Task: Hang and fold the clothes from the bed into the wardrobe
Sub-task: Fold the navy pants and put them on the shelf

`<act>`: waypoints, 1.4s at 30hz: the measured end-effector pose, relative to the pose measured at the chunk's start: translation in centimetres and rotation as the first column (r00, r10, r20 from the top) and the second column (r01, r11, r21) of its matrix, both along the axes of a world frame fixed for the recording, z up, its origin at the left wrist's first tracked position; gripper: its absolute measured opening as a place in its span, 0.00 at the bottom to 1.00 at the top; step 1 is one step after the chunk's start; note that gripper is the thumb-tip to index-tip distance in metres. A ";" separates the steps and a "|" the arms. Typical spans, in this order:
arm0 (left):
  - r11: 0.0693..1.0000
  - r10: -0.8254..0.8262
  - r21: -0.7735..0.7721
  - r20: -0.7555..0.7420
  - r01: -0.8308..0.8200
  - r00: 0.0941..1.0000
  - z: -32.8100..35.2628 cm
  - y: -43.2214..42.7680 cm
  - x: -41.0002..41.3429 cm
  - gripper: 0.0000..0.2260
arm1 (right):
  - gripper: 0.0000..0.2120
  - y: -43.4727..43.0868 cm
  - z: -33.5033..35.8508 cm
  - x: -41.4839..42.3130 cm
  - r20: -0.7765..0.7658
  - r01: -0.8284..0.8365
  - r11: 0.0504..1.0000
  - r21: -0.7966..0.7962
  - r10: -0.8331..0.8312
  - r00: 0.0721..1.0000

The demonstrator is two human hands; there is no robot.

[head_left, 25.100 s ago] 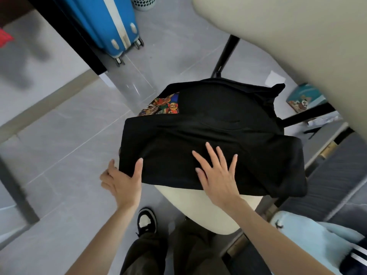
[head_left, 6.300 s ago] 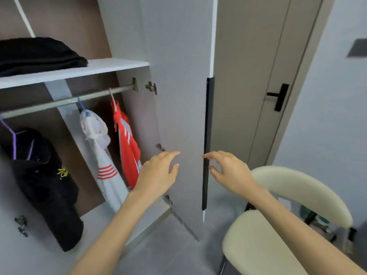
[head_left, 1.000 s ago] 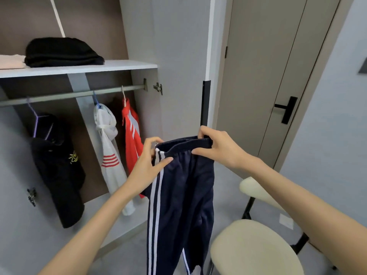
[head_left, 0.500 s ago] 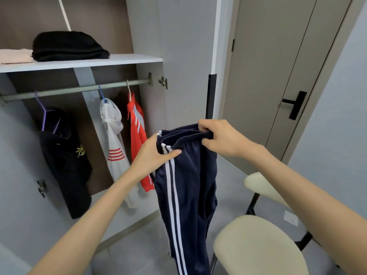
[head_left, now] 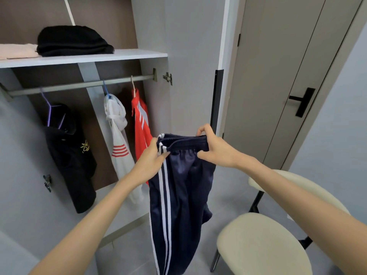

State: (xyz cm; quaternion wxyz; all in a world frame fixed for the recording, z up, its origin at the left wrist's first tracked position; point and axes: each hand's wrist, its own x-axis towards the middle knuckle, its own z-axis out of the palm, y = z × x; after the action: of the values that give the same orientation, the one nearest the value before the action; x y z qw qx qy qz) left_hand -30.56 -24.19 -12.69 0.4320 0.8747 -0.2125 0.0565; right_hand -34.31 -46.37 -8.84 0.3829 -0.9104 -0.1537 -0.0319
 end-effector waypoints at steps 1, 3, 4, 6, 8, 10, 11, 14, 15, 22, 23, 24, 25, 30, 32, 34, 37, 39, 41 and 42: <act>0.999 -0.035 -0.017 -0.073 0.034 0.997 -0.3 0.4 0.1 0.16 | 0.22 -0.2 -0.1 0.2 -0.037 -0.012 1.000 0.007 0.012 0.999; 0.993 -0.105 -0.075 -0.200 0.092 0.974 -0.4 1.2 0.4 0.12 | 0.26 -0.8 -0.1 0.8 -0.066 0.025 1.000 0.015 -0.024 0.997; 0.987 -0.142 -0.107 -0.251 0.119 0.957 -0.4 1.5 0.7 0.12 | 0.24 -1.0 -0.1 1.1 -0.060 0.059 0.997 -0.044 -0.062 0.996; 0.980 -0.198 -0.088 -0.294 0.180 0.935 -0.4 2.0 1.3 0.13 | 0.16 -1.1 -0.2 1.8 -0.001 0.099 0.969 -0.226 -0.102 0.995; 0.973 -0.216 0.019 -0.254 0.229 0.943 -0.4 2.0 1.6 0.17 | 0.18 -1.0 -0.6 2.4 0.034 0.125 0.935 -0.331 -0.121 0.992; 0.971 -0.202 0.090 -0.204 0.224 0.958 -0.4 1.8 2.1 0.20 | 0.23 -1.0 -1.0 2.9 0.064 0.192 0.919 -0.345 -0.181 0.981; 0.968 -0.199 0.115 -0.190 0.223 0.961 -0.3 1.7 2.3 0.21 | 0.24 -1.1 -1.2 3.2 0.070 0.224 0.915 -0.336 -0.213 0.975; 0.958 -0.176 0.207 -0.118 0.198 0.977 -0.3 1.0 3.6 0.21 | 0.14 -1.6 -1.6 4.5 0.059 0.226 0.911 -0.344 -0.220 0.974; 0.958 -0.157 0.229 -0.083 0.172 0.984 -0.2 0.6 4.1 0.19 | 0.09 -1.8 -1.7 5.1 0.054 0.224 0.906 -0.360 -0.219 0.974; 0.966 -0.041 0.258 0.191 -0.010 0.981 0.7 -3.0 7.7 0.09 | 0.18 -4.1 -0.8 8.6 -0.085 0.363 0.932 -0.015 -0.363 0.928; 0.966 -0.029 0.256 0.228 -0.031 0.973 1.1 -3.7 8.0 0.10 | 0.17 -4.7 -0.5 9.0 -0.089 0.383 0.923 0.028 -0.379 0.921; 0.963 -0.015 0.263 0.273 -0.059 0.962 1.5 -4.4 8.3 0.12 | 0.15 -5.2 -0.2 9.4 -0.102 0.401 0.913 0.076 -0.393 0.914; 0.958 0.000 0.272 0.309 -0.089 0.951 1.9 -5.0 8.7 0.13 | 0.14 -5.8 0.1 9.7 -0.133 0.411 0.902 0.130 -0.395 0.909; 0.992 0.018 0.112 0.270 -0.050 0.963 2.6 -10.8 7.4 0.11 | 0.20 -11.5 0.8 9.4 -0.230 0.411 0.886 0.217 -0.363 0.903; 0.997 0.001 0.080 0.249 -0.022 0.968 2.6 -13.8 5.9 0.12 | 0.23 -14.4 0.7 8.6 -0.232 0.396 0.893 0.214 -0.348 0.908; 0.997 -0.008 0.075 0.236 -0.010 0.972 2.4 -14.5 5.3 0.14 | 0.24 -15.0 0.6 8.3 -0.236 0.400 0.884 0.241 -0.346 0.908; 0.991 -0.023 0.130 0.212 -0.005 0.977 1.3 -18.4 3.7 0.17 | 0.23 -18.7 -0.1 6.1 -0.232 0.402 0.886 0.229 -0.352 0.907; 0.984 -0.077 0.168 0.141 0.053 0.987 -0.1 -22.4 1.9 0.15 | 0.21 -22.9 -1.6 3.9 -0.264 0.404 0.892 0.204 -0.347 0.900; 0.977 -0.113 0.189 0.074 0.098 0.991 -1.9 -26.5 0.1 0.15 | 0.20 -27.0 -3.4 1.6 -0.304 0.417 0.891 0.180 -0.353 0.885; 0.974 -0.126 0.193 0.043 0.116 0.991 -2.8 -28.4 -0.8 0.15 | 0.19 -29.1 -4.5 0.5 -0.325 0.427 0.888 0.170 -0.359 0.875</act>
State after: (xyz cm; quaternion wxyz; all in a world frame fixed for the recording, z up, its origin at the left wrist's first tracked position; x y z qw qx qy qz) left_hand -31.34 -52.64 -15.47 0.3432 0.8955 -0.2815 0.0334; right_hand -33.81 -75.46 -13.31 0.4920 -0.8651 0.0974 0.0036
